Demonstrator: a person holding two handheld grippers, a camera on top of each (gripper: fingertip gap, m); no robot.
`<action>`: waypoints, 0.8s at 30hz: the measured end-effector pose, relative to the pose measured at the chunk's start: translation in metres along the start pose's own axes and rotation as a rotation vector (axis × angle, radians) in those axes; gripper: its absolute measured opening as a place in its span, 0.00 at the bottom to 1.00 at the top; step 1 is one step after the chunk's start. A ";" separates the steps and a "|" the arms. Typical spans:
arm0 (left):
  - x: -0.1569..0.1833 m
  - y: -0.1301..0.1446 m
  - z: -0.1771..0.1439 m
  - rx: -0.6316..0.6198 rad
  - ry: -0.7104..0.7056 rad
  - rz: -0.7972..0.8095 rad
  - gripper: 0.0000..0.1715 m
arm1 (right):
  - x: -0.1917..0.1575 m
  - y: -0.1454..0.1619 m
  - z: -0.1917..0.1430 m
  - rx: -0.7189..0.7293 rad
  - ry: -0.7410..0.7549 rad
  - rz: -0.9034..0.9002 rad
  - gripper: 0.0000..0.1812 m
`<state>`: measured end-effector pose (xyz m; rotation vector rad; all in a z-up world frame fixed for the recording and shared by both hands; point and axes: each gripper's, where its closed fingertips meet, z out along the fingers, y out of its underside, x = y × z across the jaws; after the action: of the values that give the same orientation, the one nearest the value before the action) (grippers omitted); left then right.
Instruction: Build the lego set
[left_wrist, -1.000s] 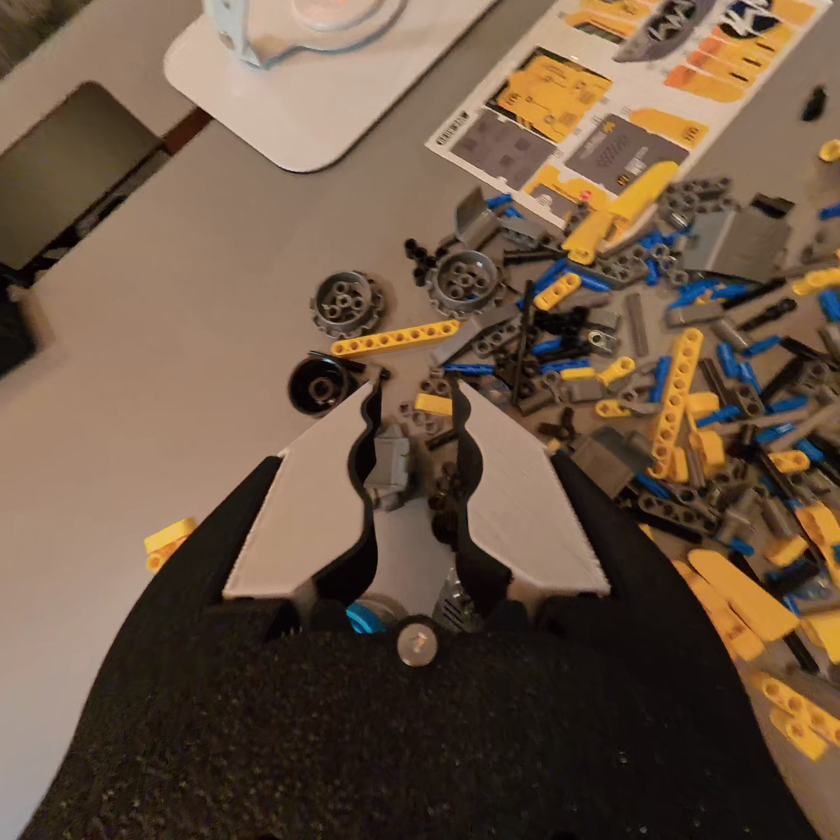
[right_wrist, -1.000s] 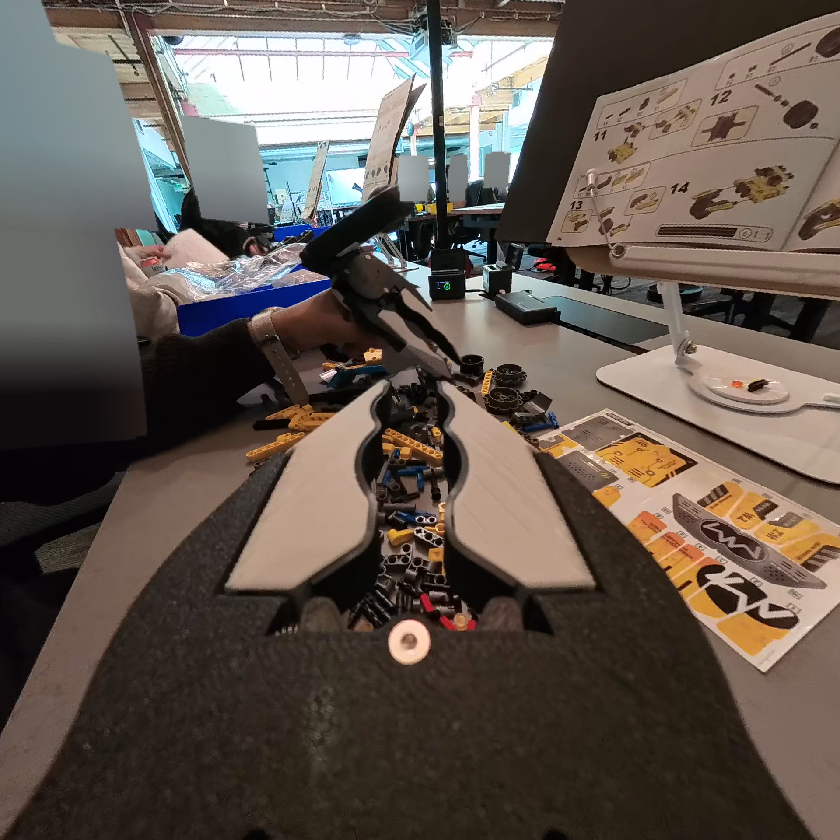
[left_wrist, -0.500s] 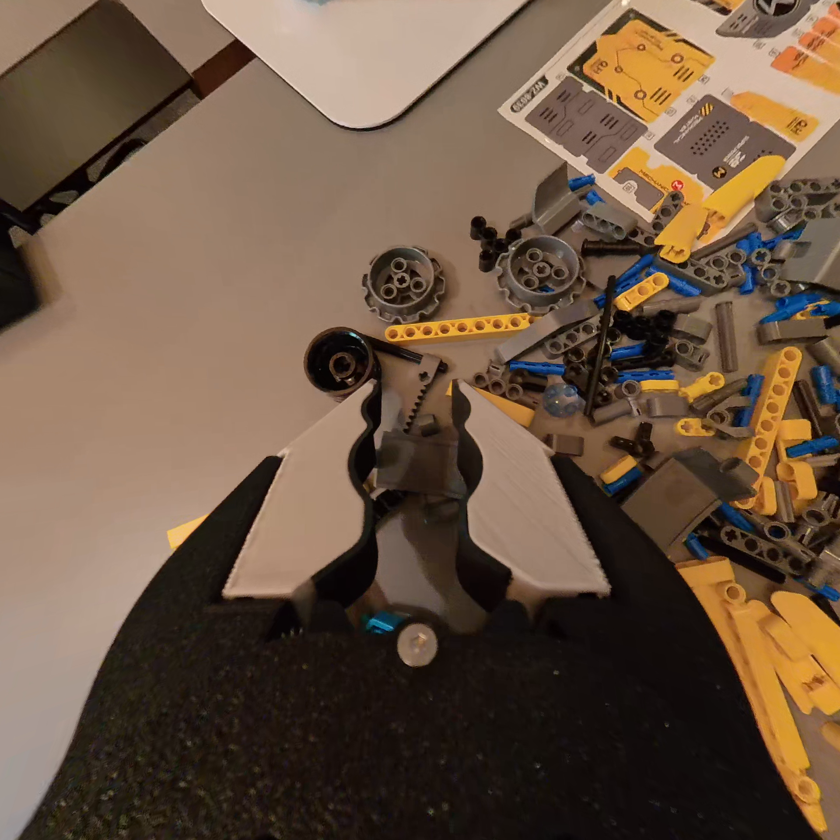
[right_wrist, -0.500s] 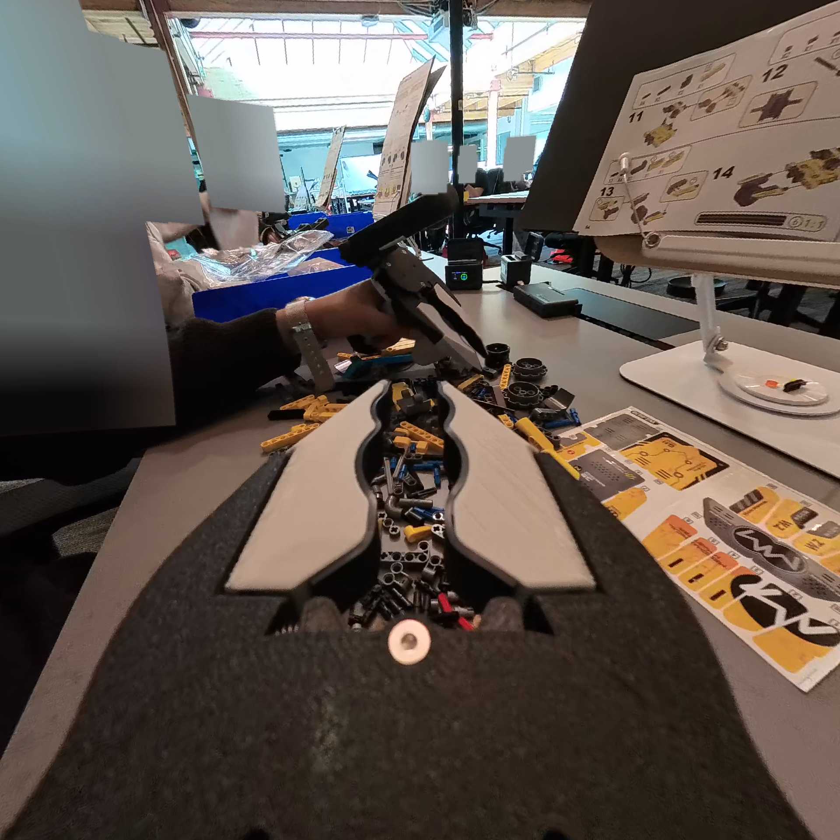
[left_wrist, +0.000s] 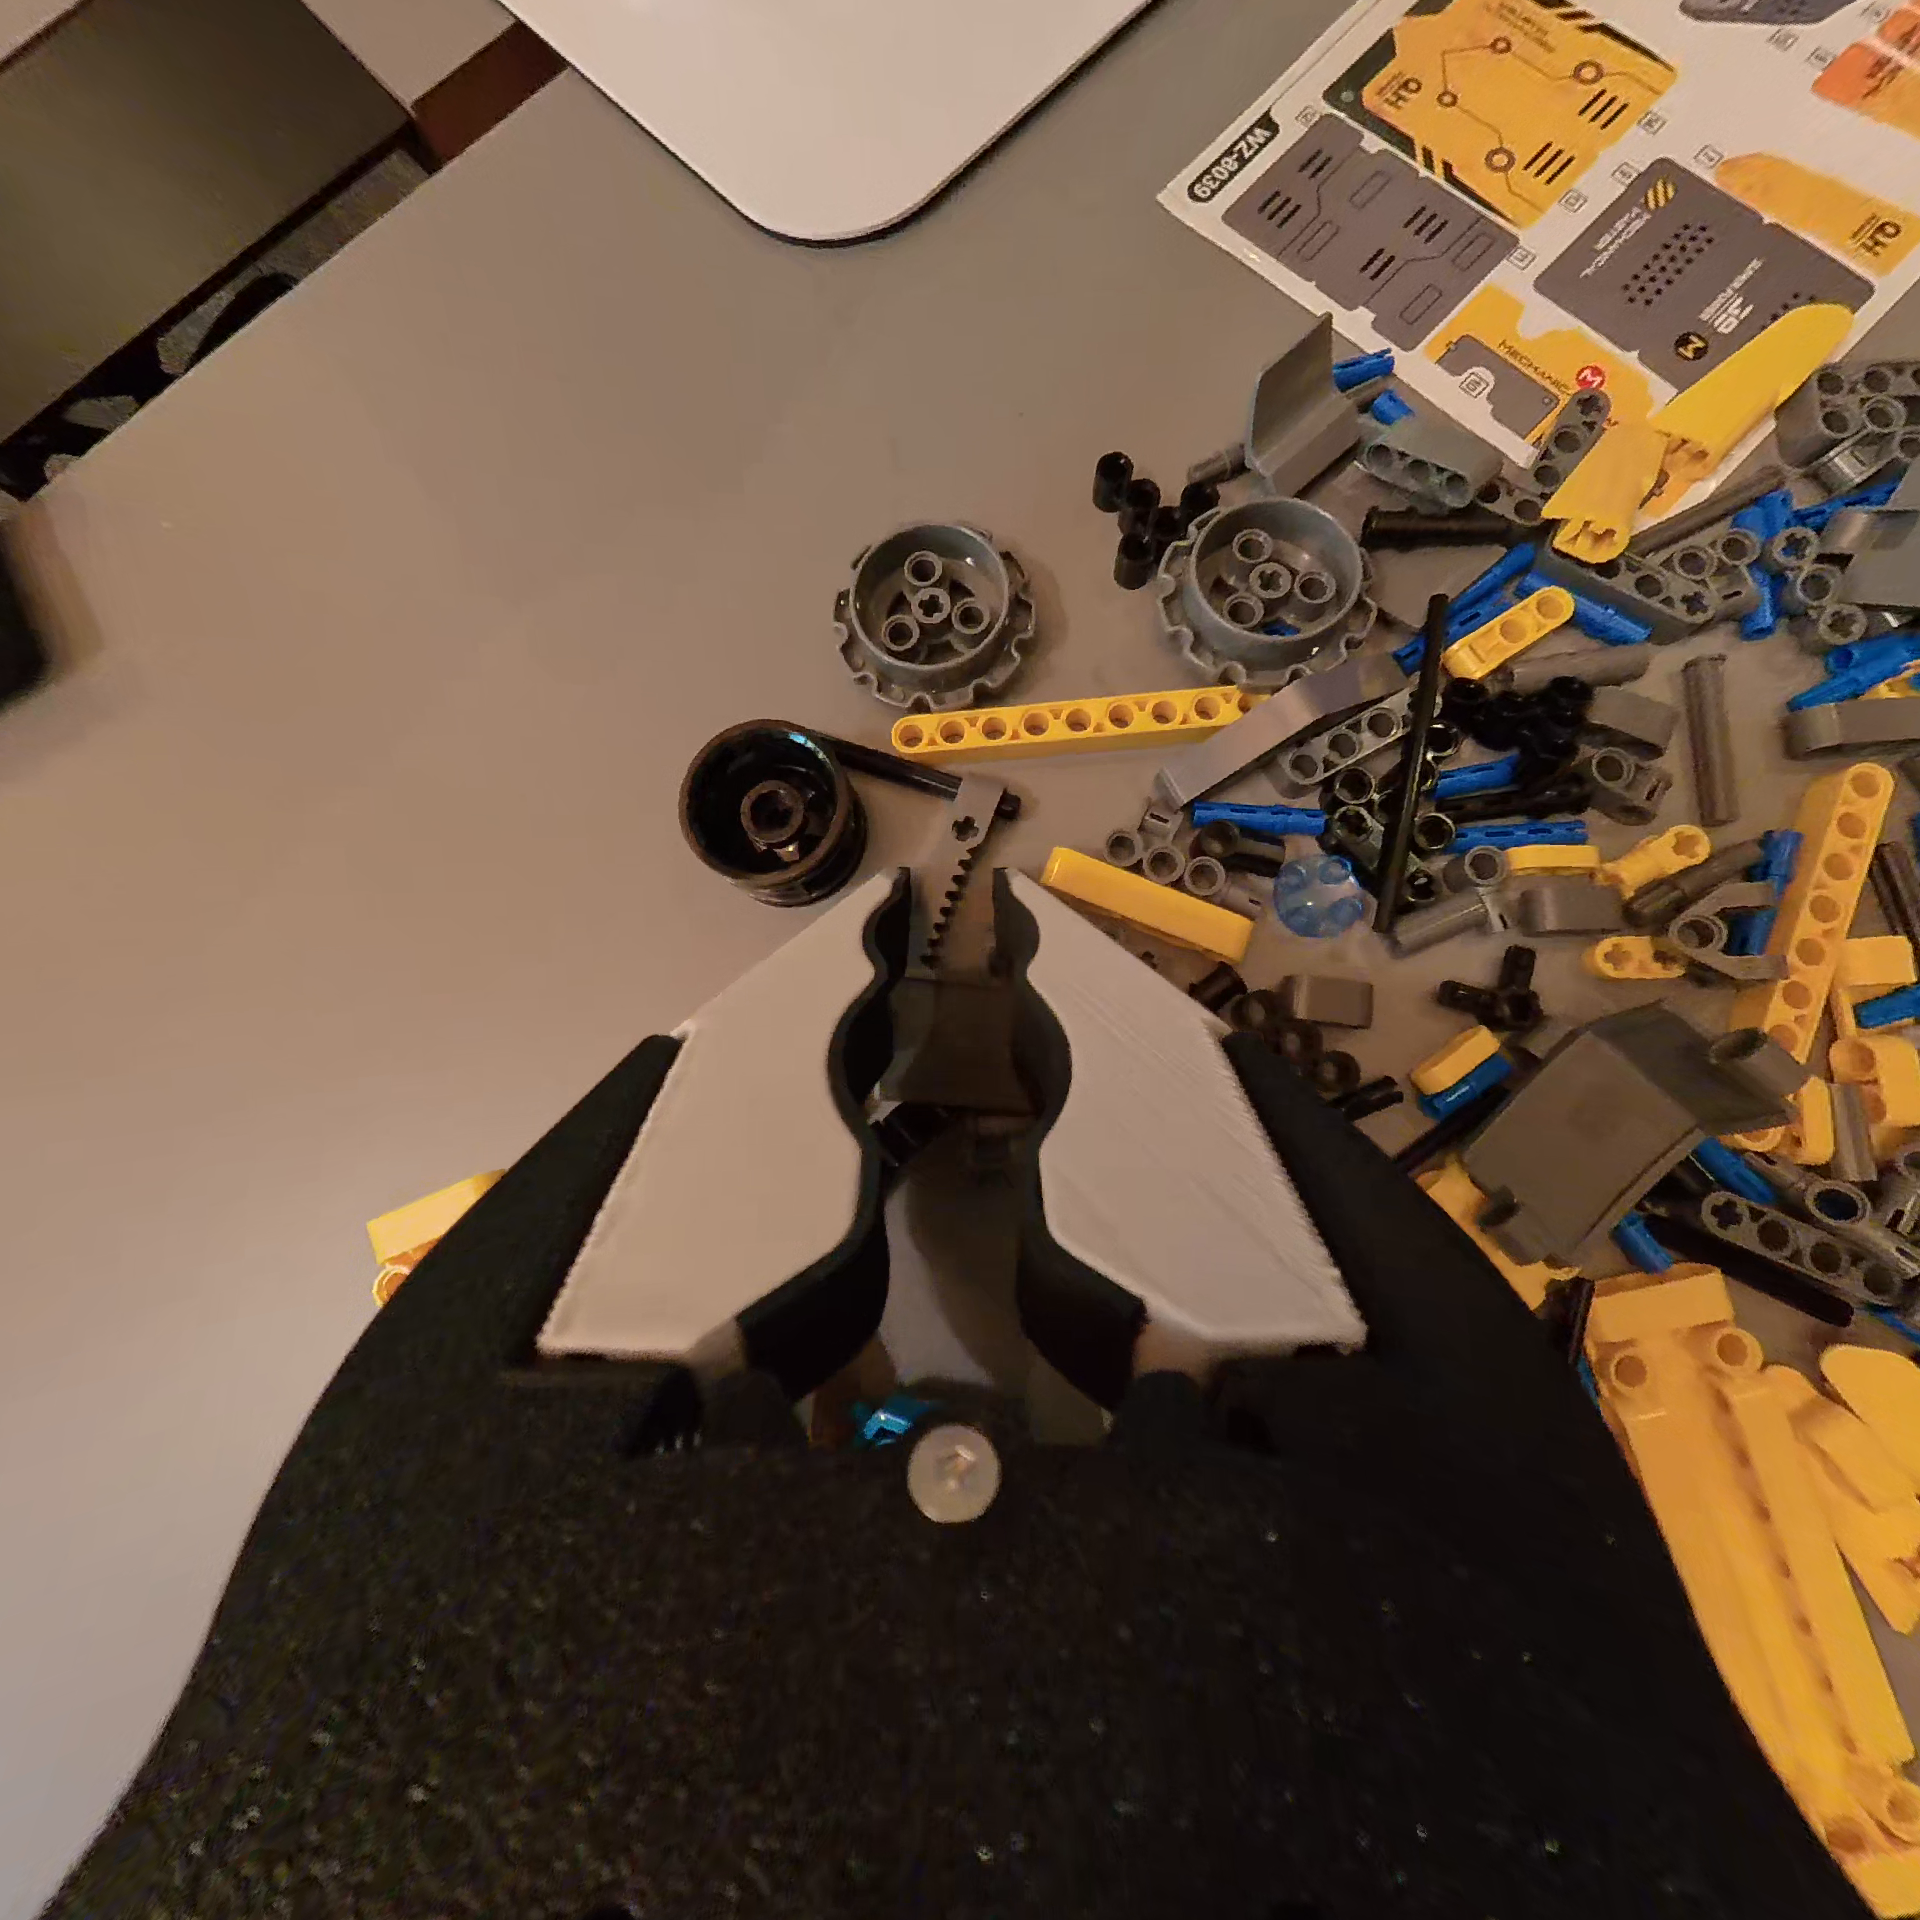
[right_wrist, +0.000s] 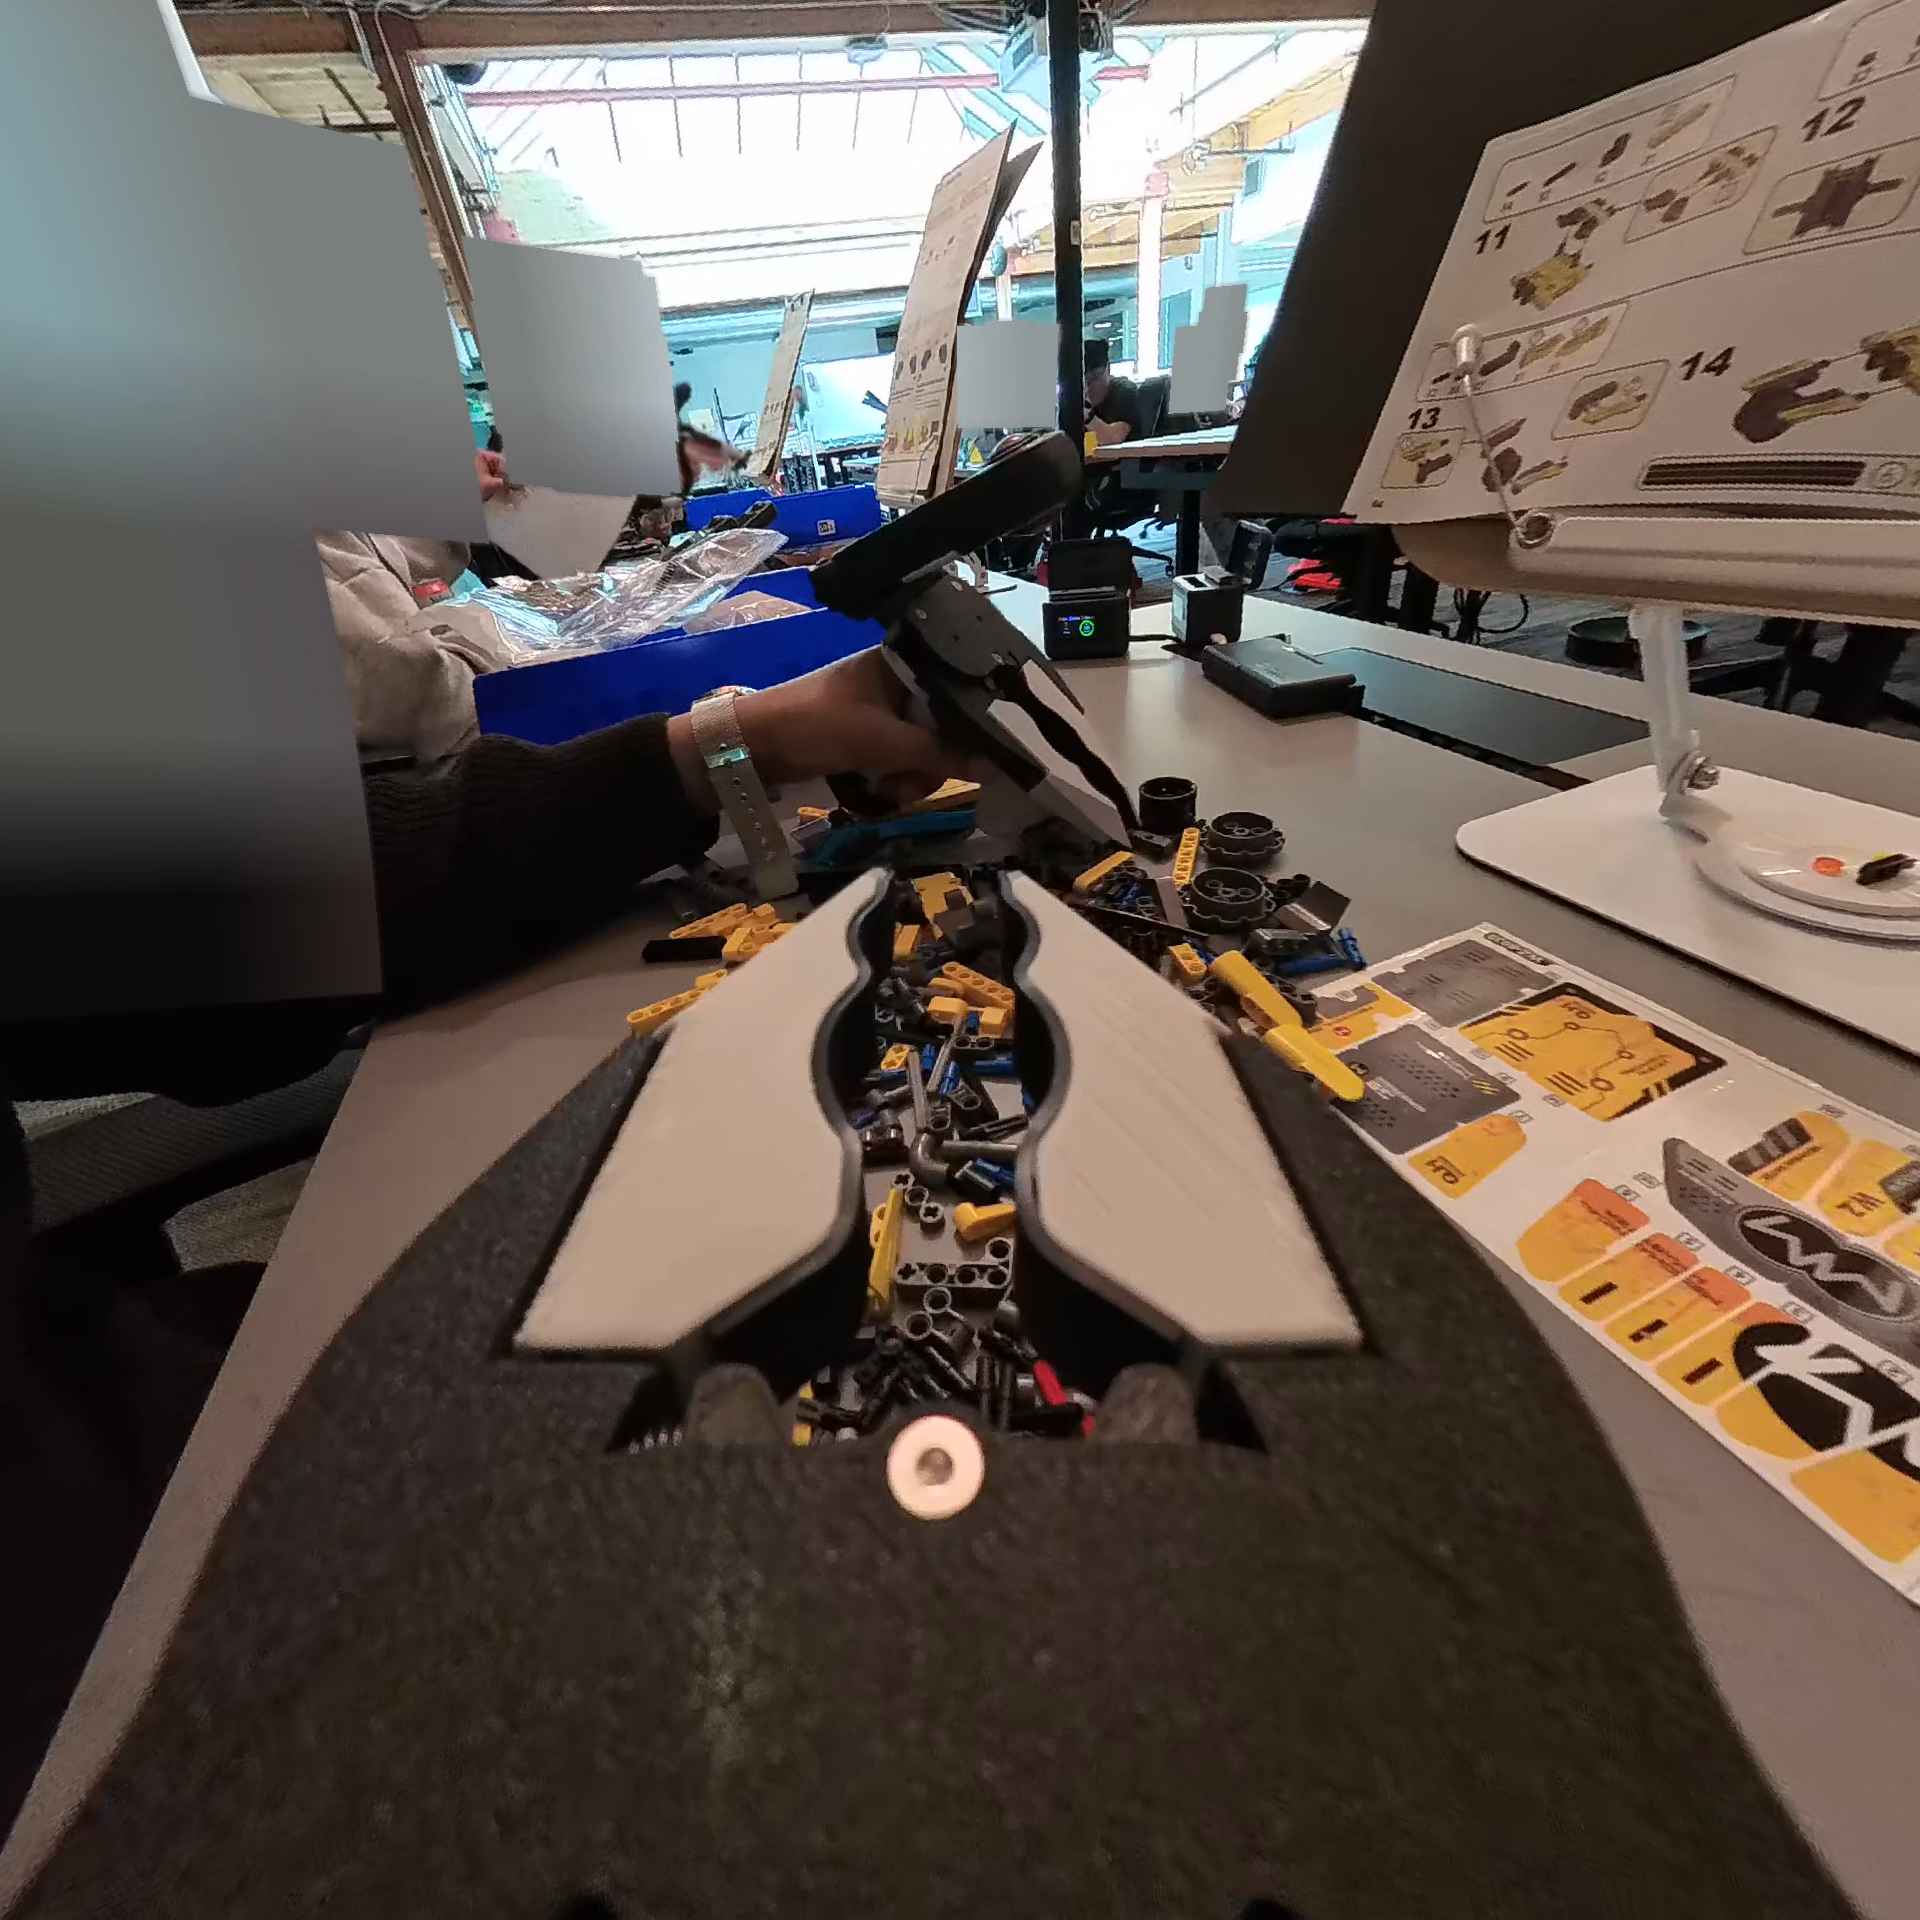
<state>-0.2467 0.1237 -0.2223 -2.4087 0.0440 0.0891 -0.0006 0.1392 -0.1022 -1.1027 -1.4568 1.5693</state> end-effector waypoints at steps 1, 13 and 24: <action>0.002 0.000 0.000 -0.001 0.008 0.010 0.07 | -0.001 0.001 0.000 -0.004 0.000 -0.005 0.10; 0.132 -0.077 -0.069 0.358 0.128 0.455 0.03 | 0.025 -0.009 -0.011 0.025 0.099 0.005 0.10; 0.307 -0.042 -0.058 0.257 0.314 0.719 0.04 | 0.063 -0.014 -0.030 0.036 0.275 0.004 0.10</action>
<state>0.0653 0.1141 -0.1746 -2.0205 0.9992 0.0292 0.0023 0.2098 -0.0954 -1.2455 -1.2384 1.3787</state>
